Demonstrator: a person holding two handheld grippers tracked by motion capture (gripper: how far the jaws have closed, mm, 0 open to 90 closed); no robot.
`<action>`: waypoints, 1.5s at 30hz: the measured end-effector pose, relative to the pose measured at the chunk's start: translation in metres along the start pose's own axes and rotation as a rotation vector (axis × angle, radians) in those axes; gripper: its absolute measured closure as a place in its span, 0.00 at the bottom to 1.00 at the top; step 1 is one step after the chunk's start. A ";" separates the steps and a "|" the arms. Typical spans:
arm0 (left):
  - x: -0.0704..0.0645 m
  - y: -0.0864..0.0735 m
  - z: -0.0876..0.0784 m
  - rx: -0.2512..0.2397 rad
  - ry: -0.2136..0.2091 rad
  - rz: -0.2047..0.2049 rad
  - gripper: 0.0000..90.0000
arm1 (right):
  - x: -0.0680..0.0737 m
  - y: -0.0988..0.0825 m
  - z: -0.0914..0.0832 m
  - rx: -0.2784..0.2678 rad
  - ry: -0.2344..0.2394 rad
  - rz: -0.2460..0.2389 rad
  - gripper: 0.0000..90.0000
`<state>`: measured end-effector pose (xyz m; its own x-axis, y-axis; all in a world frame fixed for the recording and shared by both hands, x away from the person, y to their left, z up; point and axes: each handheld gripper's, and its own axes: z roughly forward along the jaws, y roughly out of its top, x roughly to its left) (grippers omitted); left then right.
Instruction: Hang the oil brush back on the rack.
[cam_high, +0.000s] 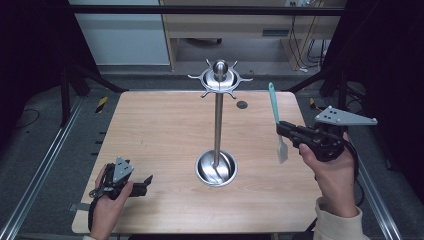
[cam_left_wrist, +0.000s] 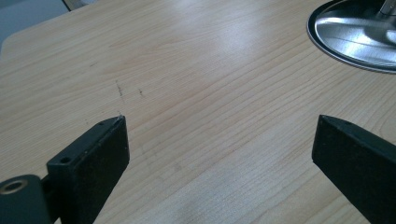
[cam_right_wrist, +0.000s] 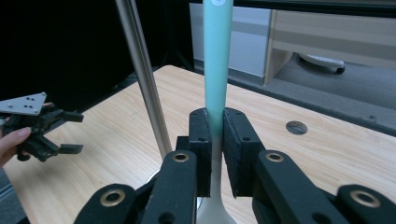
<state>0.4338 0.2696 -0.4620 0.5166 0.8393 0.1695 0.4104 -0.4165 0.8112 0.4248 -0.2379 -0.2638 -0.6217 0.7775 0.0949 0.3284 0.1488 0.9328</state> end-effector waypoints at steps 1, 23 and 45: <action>0.000 0.000 0.000 0.000 0.000 0.000 0.04 | 0.004 0.001 0.001 -0.006 0.011 -0.009 0.91; 0.000 0.000 -0.001 0.002 0.003 0.002 0.04 | 0.062 0.000 0.004 -0.079 0.022 -0.136 0.91; -0.001 0.000 0.000 0.002 0.000 0.004 0.04 | 0.074 0.000 0.009 -0.076 0.060 -0.144 0.91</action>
<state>0.4335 0.2692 -0.4624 0.5181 0.8376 0.1731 0.4101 -0.4209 0.8091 0.3852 -0.1754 -0.2603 -0.7006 0.7132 -0.0235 0.1792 0.2077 0.9616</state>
